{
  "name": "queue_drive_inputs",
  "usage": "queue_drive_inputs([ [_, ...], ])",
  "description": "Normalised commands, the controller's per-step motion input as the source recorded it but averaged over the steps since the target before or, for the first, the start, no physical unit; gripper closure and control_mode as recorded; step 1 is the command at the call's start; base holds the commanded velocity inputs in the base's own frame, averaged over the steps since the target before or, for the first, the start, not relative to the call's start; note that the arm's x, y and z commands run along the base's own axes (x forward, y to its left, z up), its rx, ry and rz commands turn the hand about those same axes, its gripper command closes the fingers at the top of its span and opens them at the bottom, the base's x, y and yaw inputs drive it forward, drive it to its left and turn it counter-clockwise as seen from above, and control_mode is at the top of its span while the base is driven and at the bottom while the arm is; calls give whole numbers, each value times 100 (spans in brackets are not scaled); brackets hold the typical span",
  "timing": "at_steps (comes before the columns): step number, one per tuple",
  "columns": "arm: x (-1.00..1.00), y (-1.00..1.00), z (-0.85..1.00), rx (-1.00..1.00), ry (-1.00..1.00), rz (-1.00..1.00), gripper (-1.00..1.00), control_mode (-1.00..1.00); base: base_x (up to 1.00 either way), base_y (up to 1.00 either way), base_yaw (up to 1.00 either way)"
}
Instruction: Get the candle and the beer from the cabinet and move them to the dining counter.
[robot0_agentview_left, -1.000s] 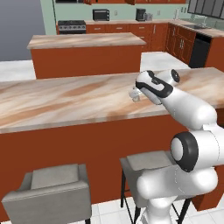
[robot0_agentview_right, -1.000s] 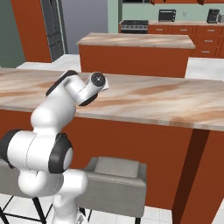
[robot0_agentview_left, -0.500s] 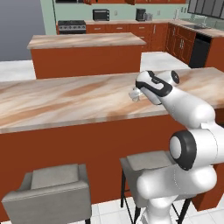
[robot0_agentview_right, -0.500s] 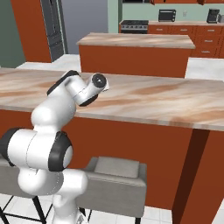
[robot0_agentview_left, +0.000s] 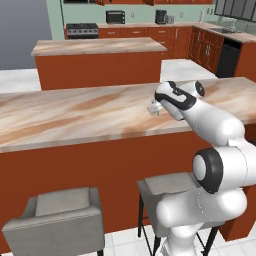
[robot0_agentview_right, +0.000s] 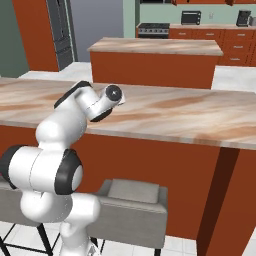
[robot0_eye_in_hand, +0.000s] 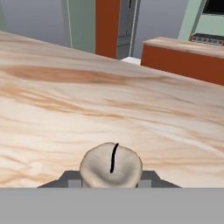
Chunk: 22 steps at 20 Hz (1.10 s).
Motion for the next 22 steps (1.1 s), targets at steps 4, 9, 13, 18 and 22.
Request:
queue_drive_inputs([
  [4,0,0,-12,0,0,0,100,-100,0,0,0],
  [9,0,0,0,0,0,0,-100,-100,0,0,0],
  [13,0,0,0,0,0,0,-100,-100,0,0,0],
  [18,0,0,0,0,0,-1,-100,-100,0,0,0],
  [22,0,0,22,0,0,-5,-100,-100,0,0,0],
])
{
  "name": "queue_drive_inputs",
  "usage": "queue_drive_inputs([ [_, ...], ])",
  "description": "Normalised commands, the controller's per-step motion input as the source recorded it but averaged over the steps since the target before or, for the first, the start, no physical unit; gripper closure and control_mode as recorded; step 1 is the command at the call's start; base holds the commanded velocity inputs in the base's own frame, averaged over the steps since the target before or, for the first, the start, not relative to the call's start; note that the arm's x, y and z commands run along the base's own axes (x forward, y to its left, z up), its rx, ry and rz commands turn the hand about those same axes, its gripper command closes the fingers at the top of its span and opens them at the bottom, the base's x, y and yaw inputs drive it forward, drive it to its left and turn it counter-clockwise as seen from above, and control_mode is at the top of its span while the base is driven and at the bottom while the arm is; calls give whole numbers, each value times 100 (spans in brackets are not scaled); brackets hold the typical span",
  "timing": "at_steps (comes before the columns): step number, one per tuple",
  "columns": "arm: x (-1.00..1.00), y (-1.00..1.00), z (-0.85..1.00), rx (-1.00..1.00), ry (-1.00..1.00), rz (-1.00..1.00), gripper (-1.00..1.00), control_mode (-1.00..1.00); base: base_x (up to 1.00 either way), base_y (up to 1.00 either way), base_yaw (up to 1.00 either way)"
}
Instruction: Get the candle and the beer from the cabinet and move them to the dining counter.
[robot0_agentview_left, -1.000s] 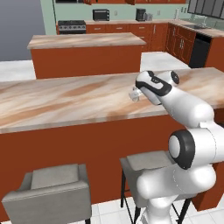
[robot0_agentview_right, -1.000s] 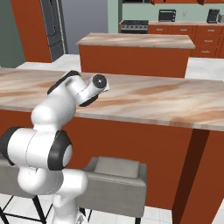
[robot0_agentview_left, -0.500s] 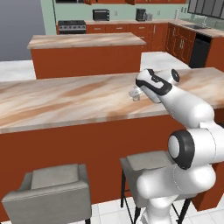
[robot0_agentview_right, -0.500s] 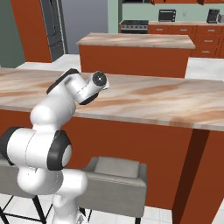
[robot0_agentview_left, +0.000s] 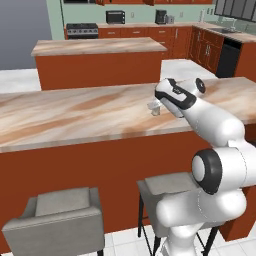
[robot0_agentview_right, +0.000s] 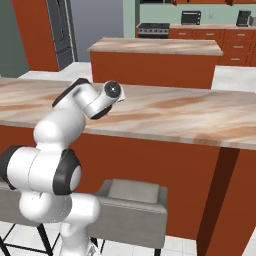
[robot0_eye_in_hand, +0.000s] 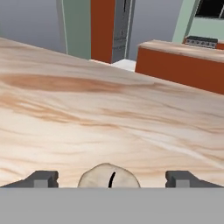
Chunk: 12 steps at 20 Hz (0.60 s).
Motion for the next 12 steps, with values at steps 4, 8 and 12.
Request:
queue_drive_inputs([
  [4,-5,0,70,0,0,-3,-100,-100,0,0,0],
  [8,-19,0,90,0,0,-5,-100,-100,0,0,0],
  [12,-67,-4,79,0,6,-11,-100,-100,0,0,0],
])
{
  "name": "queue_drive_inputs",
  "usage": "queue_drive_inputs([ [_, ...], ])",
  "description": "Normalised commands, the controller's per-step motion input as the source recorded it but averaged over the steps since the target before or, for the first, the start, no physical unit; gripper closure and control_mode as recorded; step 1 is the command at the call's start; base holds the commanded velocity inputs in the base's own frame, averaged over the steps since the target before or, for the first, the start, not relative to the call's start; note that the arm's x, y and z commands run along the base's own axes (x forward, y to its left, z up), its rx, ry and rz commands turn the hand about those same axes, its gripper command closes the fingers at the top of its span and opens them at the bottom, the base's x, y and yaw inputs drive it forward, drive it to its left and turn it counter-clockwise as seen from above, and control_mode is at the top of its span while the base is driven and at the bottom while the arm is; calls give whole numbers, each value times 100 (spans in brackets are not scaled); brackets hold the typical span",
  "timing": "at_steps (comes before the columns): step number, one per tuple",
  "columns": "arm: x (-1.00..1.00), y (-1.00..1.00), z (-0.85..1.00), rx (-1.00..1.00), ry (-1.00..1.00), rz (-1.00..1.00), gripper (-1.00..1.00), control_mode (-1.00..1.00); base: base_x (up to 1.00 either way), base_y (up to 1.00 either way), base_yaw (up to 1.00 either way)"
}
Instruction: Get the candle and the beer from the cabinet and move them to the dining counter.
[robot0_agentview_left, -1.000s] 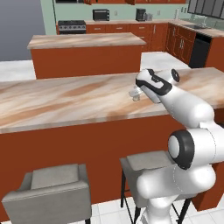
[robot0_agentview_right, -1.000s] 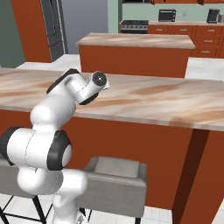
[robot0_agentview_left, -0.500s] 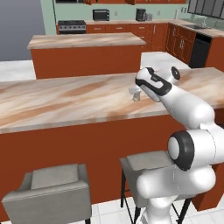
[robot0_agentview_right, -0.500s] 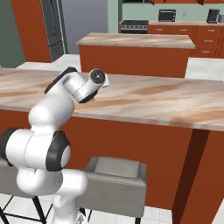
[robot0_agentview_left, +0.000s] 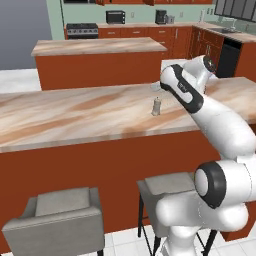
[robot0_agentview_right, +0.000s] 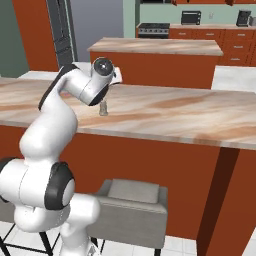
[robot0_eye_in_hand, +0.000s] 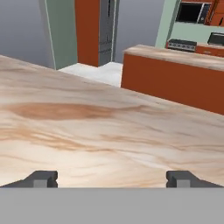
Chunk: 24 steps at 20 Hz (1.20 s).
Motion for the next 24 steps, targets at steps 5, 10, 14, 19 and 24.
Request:
queue_drive_inputs([
  [5,-100,-17,36,0,6,-19,-100,-100,0,0,0],
  [10,-100,-22,12,0,6,-23,-100,-100,0,0,0],
  [14,-100,-23,4,0,9,-20,-100,-100,0,0,0],
  [19,-100,-14,0,0,19,-17,-100,-100,0,0,0],
  [24,-100,-15,0,0,23,-10,-100,-100,0,0,0],
])
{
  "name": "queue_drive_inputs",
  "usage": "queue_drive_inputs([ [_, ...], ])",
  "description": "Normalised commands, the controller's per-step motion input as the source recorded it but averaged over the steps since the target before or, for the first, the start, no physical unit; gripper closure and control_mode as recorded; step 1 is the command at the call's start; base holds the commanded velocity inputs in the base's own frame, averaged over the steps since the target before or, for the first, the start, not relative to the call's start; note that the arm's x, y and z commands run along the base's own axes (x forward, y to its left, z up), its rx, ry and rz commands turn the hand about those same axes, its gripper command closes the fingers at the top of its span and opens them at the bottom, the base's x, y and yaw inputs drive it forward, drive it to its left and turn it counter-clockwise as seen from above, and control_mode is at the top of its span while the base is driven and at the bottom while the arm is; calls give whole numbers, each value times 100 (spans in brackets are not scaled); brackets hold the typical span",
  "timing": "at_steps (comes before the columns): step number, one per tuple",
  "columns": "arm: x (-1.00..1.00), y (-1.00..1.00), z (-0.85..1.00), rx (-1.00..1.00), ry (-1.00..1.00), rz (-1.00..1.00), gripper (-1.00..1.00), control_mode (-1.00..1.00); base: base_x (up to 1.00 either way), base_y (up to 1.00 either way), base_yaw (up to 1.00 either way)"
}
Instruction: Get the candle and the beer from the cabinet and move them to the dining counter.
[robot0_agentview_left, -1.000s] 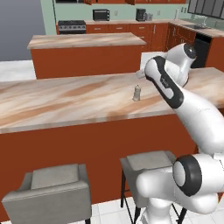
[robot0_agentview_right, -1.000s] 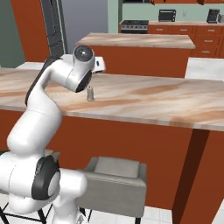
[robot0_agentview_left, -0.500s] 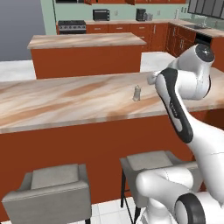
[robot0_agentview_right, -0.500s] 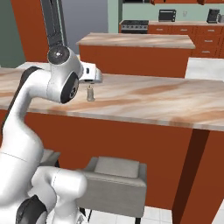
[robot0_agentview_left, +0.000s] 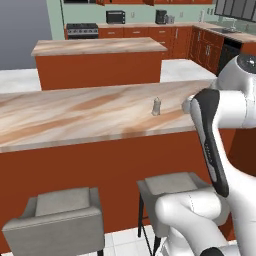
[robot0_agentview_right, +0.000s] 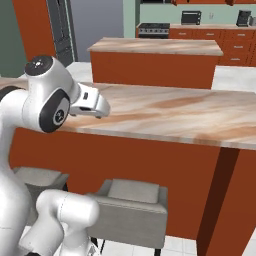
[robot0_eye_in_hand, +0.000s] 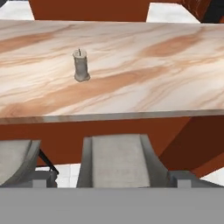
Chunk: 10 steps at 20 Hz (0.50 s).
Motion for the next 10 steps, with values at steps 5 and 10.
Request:
queue_drive_inputs([
  [5,-73,-16,0,0,9,0,-100,-100,0,0,0],
  [10,-35,4,0,0,9,0,-100,-100,0,0,0],
])
